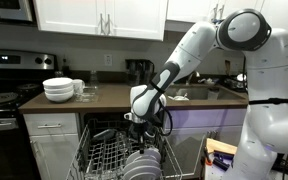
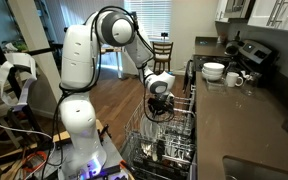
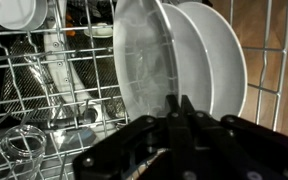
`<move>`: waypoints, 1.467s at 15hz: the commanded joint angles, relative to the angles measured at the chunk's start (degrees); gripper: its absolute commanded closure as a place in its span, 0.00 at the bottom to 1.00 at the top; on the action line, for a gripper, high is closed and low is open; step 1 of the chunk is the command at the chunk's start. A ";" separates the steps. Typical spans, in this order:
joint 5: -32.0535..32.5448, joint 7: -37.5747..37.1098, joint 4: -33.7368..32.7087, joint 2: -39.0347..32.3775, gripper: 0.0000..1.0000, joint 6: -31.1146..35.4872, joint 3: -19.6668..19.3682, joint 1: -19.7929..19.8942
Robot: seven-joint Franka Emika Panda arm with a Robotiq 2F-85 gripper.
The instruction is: Put the plates near each other in the dishwasher
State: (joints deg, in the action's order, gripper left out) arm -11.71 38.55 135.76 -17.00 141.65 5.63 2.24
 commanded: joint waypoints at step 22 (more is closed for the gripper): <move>-2.33 -1.82 -1.55 0.20 0.99 0.08 2.88 0.32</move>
State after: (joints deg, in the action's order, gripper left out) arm -11.69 35.45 135.61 -15.34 140.72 6.48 2.17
